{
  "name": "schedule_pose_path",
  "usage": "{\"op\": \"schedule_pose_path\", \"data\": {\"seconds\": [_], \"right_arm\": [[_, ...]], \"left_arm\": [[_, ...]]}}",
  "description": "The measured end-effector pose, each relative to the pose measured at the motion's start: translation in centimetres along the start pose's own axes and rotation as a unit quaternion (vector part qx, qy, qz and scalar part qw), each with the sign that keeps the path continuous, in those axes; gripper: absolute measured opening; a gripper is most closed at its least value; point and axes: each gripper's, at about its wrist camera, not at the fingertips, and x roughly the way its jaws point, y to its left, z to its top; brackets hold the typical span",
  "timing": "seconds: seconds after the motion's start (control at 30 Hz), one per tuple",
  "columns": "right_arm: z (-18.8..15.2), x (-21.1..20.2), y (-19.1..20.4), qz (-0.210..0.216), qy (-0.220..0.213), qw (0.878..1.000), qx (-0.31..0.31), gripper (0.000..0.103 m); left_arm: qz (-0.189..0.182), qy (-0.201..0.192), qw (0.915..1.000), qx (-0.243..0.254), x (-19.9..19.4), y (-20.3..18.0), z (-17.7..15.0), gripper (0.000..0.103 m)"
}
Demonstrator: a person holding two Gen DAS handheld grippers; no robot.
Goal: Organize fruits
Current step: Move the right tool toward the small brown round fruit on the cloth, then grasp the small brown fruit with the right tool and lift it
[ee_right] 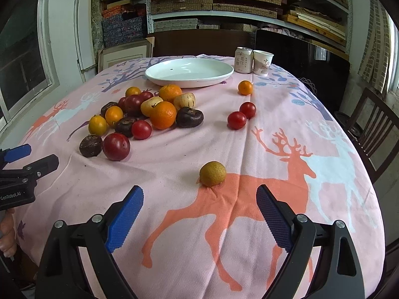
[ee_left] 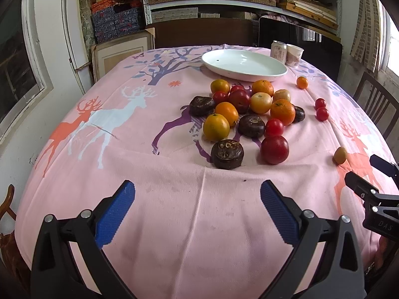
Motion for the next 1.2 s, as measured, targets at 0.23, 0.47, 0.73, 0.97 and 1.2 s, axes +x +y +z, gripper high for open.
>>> {"op": "schedule_pose_path", "data": {"seconds": [0.23,0.47,0.73,0.97,1.2], "right_arm": [[0.0,0.1,0.1,-0.008,0.001,1.0,-0.008,0.093],[0.5,0.5,-0.5,-0.034,0.007,0.999,-0.024,0.093],[1.2,2.9,-2.6,-0.032,0.045,0.998,-0.014,0.09],[2.6,4.7,-1.9,-0.034,0.066,0.996,-0.048,0.053],[2.3,5.6,-2.2,0.019,0.085,0.996,-0.037,0.029]], "left_arm": [[-0.003,0.006,1.0,0.003,0.4,0.0,-0.4,0.099],[-0.015,0.019,0.9997,-0.002,1.6,1.0,-0.1,0.099],[-0.027,0.038,0.9989,-0.003,3.7,0.7,1.3,0.099],[-0.041,0.058,0.9975,-0.002,5.3,0.1,2.8,0.099],[-0.04,0.064,0.9971,0.009,6.7,-0.6,3.9,0.094]]}}
